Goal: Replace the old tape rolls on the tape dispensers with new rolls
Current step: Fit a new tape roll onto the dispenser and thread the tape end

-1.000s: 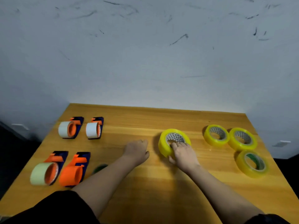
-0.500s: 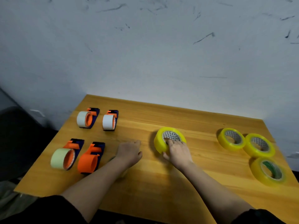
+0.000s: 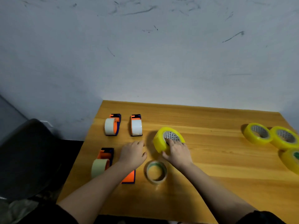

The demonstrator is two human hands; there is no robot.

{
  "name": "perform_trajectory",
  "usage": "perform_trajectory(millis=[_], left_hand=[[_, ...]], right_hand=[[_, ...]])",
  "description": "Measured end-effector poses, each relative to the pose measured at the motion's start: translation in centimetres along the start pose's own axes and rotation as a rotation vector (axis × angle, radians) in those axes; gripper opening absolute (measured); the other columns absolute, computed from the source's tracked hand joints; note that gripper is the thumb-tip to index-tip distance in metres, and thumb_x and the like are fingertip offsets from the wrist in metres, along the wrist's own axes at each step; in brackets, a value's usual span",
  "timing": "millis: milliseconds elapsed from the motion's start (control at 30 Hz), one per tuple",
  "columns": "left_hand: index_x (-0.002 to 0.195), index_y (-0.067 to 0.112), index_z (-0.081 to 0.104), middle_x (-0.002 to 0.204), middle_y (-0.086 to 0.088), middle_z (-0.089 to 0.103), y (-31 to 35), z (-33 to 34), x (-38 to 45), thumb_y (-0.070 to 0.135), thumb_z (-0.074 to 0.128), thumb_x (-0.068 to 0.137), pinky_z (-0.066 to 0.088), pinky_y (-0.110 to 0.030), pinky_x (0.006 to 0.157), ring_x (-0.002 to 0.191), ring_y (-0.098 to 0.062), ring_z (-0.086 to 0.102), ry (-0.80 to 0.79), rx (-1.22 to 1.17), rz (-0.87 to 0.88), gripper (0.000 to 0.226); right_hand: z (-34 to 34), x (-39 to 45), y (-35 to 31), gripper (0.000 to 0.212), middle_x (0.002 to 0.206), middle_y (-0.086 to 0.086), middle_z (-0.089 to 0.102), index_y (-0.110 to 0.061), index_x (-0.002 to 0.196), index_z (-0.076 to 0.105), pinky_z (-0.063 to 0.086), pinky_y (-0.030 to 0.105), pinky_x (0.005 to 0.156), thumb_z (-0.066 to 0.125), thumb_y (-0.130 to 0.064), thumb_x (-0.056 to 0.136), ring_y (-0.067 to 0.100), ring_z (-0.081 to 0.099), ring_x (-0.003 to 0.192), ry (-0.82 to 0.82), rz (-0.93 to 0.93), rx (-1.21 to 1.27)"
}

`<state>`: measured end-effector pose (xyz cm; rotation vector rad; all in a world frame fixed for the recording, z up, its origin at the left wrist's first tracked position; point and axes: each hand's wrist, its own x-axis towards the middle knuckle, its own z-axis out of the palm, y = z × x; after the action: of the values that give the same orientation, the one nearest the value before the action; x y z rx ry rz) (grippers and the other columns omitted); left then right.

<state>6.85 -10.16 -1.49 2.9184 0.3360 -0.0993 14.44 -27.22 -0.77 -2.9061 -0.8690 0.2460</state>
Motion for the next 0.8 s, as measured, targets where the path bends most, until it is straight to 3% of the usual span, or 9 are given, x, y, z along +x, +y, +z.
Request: perform_trajectory(millis=[100,233,333,433,533,600,700,800], left_hand=[[0.122,0.019,0.051,0.122,-0.001,0.054,-3.4,0.1,-0.8,0.036,0.049,0.091,0.048,-0.038,0.089,0.115,-0.022,0.051,-0.066,-0.078,-0.018,0.036],[0.131,0.015,0.045,0.134,-0.006,0.043,-5.9,0.7,-1.4,0.029,0.054,0.090,0.042,-0.038,0.099,0.122,-0.025,0.045,-0.235,-0.388,-0.272,0.044],[0.136,0.006,0.038,0.138,-0.013,0.040,-6.7,1.1,-1.7,0.027,0.057,0.090,0.042,-0.034,0.096,0.120,-0.030,0.048,-0.316,-0.495,-0.468,0.054],[0.134,-0.001,0.035,0.133,-0.017,0.048,-6.8,1.7,-2.0,0.027,0.060,0.089,0.044,-0.034,0.092,0.116,-0.031,0.052,-0.392,-0.597,-0.625,0.058],[0.117,0.005,0.048,0.103,-0.012,0.061,-6.4,2.4,-2.7,0.024,0.054,0.094,0.049,-0.028,0.072,0.085,-0.022,0.059,-0.483,-0.808,-0.696,0.030],[0.107,0.013,0.046,0.083,-0.005,0.055,-5.8,2.4,-3.3,0.018,0.045,0.098,0.044,-0.025,0.063,0.070,-0.015,0.052,-0.518,-0.941,-0.719,0.010],[0.111,0.013,0.046,0.096,-0.010,0.054,-5.3,2.4,-3.3,0.017,0.045,0.099,0.043,-0.030,0.077,0.088,-0.024,0.053,-0.498,-1.037,-0.748,0.013],[0.102,0.011,0.046,0.087,-0.010,0.056,-5.2,1.8,-3.1,0.017,0.046,0.098,0.044,-0.030,0.069,0.080,-0.023,0.055,-0.474,-1.162,-0.791,0.007]], right_hand=[[0.8,0.3,-3.2,0.054,0.132,0.007,0.056,-0.016,0.137,0.042,0.033,0.032,0.099,0.049,-0.045,0.093,0.023,0.048,0.126,-0.007,0.067,0.031],[1.2,0.5,-5.7,0.055,0.133,0.006,0.056,-0.018,0.139,0.040,0.033,0.032,0.099,0.049,-0.046,0.093,0.021,0.048,0.127,0.004,0.128,0.048],[1.4,0.4,-6.6,0.055,0.133,0.005,0.057,-0.018,0.138,0.041,0.034,0.032,0.098,0.048,-0.047,0.093,0.021,0.049,0.126,0.024,0.148,0.050],[1.5,0.5,-7.0,0.054,0.132,0.006,0.057,-0.016,0.137,0.042,0.034,0.032,0.098,0.049,-0.047,0.093,0.021,0.049,0.126,0.033,0.157,0.060],[1.6,0.6,-7.2,0.053,0.131,0.006,0.057,-0.016,0.136,0.042,0.034,0.032,0.097,0.050,-0.046,0.093,0.021,0.049,0.126,0.039,0.167,0.077],[1.5,0.6,-7.2,0.052,0.131,0.005,0.058,-0.016,0.135,0.043,0.034,0.032,0.097,0.050,-0.047,0.093,0.021,0.049,0.125,0.042,0.180,0.092],[1.3,0.7,-7.2,0.052,0.129,0.006,0.058,-0.016,0.135,0.043,0.034,0.032,0.096,0.049,-0.047,0.094,0.022,0.050,0.123,0.044,0.196,0.107],[1.3,0.9,-7.1,0.052,0.129,0.006,0.059,-0.015,0.135,0.044,0.036,0.034,0.096,0.051,-0.045,0.093,0.024,0.052,0.121,0.048,0.220,0.184]])
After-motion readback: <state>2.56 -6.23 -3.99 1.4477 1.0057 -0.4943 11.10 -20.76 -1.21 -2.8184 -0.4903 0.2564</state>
